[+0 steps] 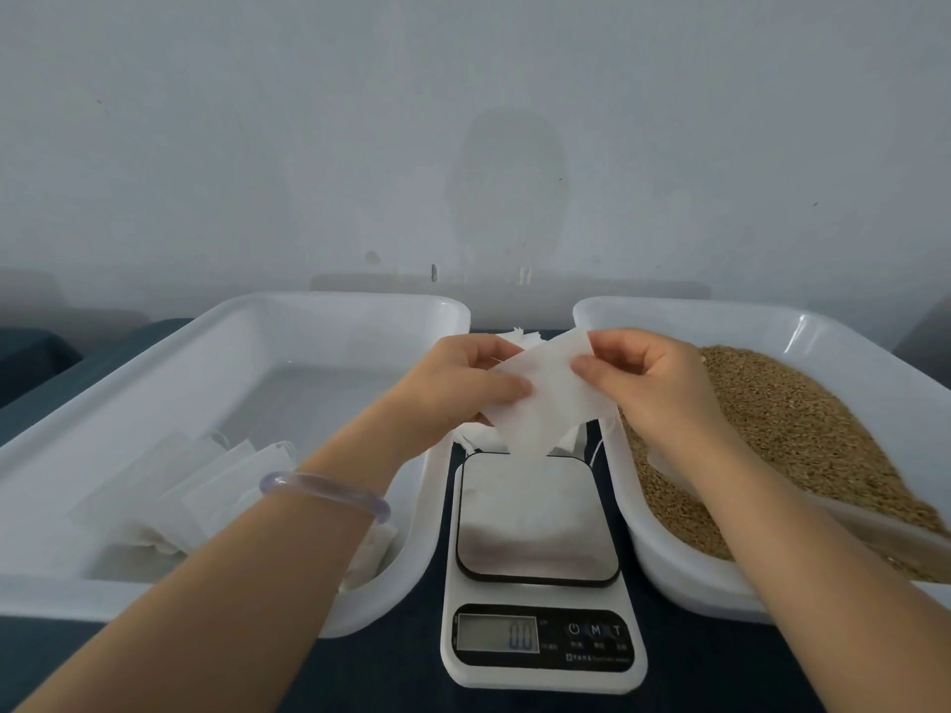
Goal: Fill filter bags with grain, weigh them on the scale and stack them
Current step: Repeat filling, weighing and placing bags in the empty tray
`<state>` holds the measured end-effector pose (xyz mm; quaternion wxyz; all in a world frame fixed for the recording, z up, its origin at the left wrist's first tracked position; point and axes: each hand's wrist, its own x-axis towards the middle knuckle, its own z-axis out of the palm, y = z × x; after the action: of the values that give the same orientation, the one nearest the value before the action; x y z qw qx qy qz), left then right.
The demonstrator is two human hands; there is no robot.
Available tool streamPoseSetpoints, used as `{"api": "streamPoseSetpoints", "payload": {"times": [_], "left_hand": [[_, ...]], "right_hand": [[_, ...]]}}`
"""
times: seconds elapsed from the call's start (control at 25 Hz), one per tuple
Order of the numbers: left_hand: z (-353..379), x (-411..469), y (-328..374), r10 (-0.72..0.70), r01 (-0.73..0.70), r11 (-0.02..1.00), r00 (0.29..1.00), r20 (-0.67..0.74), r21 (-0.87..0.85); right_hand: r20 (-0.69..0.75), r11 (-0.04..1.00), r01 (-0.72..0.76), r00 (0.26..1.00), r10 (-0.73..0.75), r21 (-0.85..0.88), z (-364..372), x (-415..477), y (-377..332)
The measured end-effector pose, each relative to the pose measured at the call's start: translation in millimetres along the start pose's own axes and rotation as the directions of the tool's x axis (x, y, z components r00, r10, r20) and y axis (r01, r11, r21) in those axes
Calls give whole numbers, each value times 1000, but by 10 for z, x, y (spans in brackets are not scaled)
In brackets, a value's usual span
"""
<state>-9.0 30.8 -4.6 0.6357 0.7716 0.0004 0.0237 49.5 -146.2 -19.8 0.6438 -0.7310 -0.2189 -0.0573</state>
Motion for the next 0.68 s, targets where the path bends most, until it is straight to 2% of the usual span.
{"api": "streamPoseSetpoints", "payload": {"times": [0.2,0.44,0.68], "left_hand": [[46,-16,12,2,1,996,999,-32,88],[50,-11,-21,39,-29,990,997,-67,140],[42,5,-36,65,-52,993,990,-123,111]], "right_hand": [[28,999,-30,999,31,-19,-4,-11,2],[-38,992,70,996,-75,-106,-24,-21,-4],[63,996,77,995,-74,-52,-21,-50,-9]]}}
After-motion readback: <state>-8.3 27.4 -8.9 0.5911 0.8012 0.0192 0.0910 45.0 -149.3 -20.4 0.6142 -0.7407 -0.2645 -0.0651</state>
